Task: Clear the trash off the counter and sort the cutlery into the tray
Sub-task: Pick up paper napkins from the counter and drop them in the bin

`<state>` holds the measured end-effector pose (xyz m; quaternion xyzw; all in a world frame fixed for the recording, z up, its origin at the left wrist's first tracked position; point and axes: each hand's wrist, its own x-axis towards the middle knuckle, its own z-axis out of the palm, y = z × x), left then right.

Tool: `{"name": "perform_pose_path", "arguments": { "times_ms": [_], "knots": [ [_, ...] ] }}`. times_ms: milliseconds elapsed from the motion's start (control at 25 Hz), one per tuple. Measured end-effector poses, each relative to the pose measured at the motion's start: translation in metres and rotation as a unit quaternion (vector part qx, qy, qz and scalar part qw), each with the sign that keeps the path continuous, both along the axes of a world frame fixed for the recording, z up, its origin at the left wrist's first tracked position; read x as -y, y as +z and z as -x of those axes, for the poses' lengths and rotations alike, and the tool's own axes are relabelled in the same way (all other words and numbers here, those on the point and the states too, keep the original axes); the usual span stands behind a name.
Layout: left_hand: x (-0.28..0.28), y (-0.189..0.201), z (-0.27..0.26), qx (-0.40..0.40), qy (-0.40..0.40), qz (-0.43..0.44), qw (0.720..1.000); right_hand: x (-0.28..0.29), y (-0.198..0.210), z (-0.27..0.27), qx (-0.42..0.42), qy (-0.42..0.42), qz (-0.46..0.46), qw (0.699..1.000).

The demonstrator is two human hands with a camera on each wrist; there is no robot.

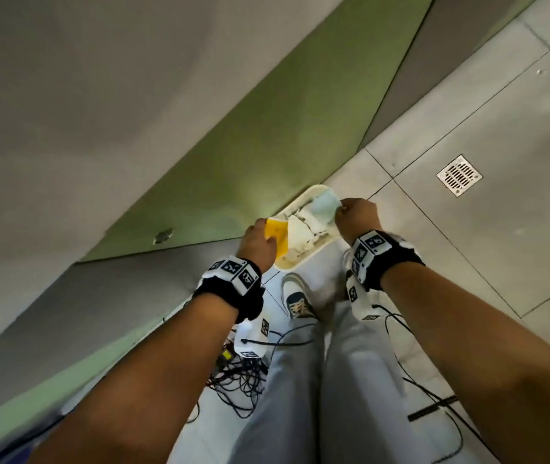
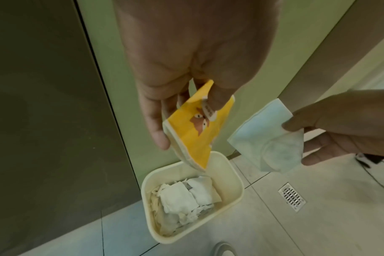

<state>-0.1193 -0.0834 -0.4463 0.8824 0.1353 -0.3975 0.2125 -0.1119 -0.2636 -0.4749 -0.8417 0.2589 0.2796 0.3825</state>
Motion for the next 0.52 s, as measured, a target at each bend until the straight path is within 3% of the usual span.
{"name": "perform_pose_path", "arguments": {
  "times_ms": [400, 520],
  "knots": [
    [0.017, -0.086, -0.015, -0.047, -0.061, -0.047, 0.996, -0.015, -0.081, -0.012, -0.061, 0.091, 0.023, 0.994],
    [0.021, -0.102, -0.012, -0.055, -0.05, -0.05, 0.996, -0.014, -0.104, -0.002, -0.096, 0.101, -0.017, 0.99]
  ]
}}
